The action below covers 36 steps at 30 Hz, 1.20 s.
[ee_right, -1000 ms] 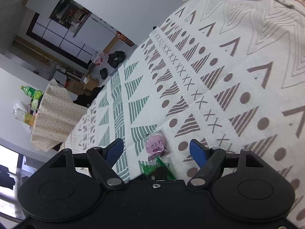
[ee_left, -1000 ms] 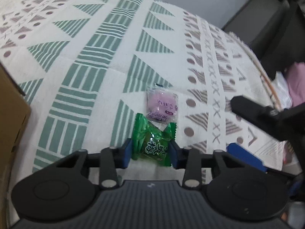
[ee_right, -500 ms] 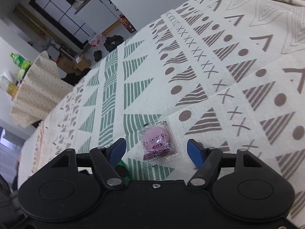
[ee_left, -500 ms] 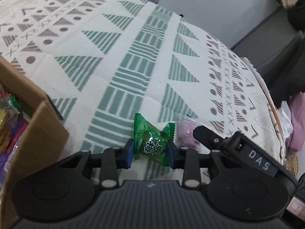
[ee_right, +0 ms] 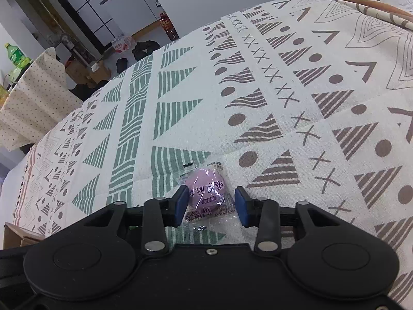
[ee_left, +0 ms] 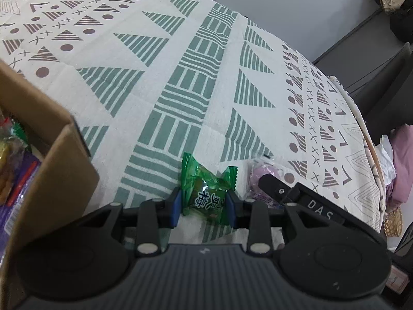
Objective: Organize snacks
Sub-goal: 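Carry both candies over the cardboard box and open both tools to drop them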
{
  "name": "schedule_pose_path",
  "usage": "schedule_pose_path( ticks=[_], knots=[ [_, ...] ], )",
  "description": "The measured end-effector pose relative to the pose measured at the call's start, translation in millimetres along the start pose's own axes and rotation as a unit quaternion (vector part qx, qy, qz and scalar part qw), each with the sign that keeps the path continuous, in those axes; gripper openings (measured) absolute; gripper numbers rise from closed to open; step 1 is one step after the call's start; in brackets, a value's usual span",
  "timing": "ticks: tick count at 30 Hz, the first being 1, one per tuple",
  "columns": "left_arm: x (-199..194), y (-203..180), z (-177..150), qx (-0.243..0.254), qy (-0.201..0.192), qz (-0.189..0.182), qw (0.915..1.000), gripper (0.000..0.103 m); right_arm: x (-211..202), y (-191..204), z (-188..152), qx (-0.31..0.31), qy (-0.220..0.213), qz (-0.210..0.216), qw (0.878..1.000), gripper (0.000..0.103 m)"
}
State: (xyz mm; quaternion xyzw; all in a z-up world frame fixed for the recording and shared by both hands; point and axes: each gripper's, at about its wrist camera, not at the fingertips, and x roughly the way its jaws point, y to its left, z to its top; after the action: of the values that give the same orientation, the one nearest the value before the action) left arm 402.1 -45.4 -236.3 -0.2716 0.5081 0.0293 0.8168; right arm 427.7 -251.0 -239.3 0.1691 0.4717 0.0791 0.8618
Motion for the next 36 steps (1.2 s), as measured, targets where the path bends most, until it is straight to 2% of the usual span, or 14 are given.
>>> schedule_pose_path(
  ticks=[1, 8, 17, 27, 36],
  knots=[
    [-1.5, 0.4, -0.9, 0.0, 0.0, 0.002, 1.0, 0.034, -1.0, -0.8, -0.1, 0.004, 0.005, 0.004, 1.0, 0.03],
    [-14.7, 2.6, -5.7, -0.002, -0.008, 0.005, 1.0, 0.034, -15.0, -3.4, -4.8, 0.012, 0.015, 0.023, 1.0, 0.027],
    [-50.1, -5.0, -6.3, 0.01, -0.036, 0.011, 0.9993, 0.034, -56.9, -0.1, 2.3, 0.025, -0.021, 0.071, 0.997, 0.027],
    [-112.0, -18.6, -2.8, 0.034, -0.1, 0.026, 0.9941, 0.034, -90.2, 10.7, 5.7, 0.025, -0.048, 0.123, 0.991, 0.027],
    [-160.0, -3.0, -11.0, 0.015, -0.133, 0.048, 0.9898, 0.034, -127.0, 32.0, -0.2, 0.007, -0.068, 0.18, 0.981, 0.027]
  ],
)
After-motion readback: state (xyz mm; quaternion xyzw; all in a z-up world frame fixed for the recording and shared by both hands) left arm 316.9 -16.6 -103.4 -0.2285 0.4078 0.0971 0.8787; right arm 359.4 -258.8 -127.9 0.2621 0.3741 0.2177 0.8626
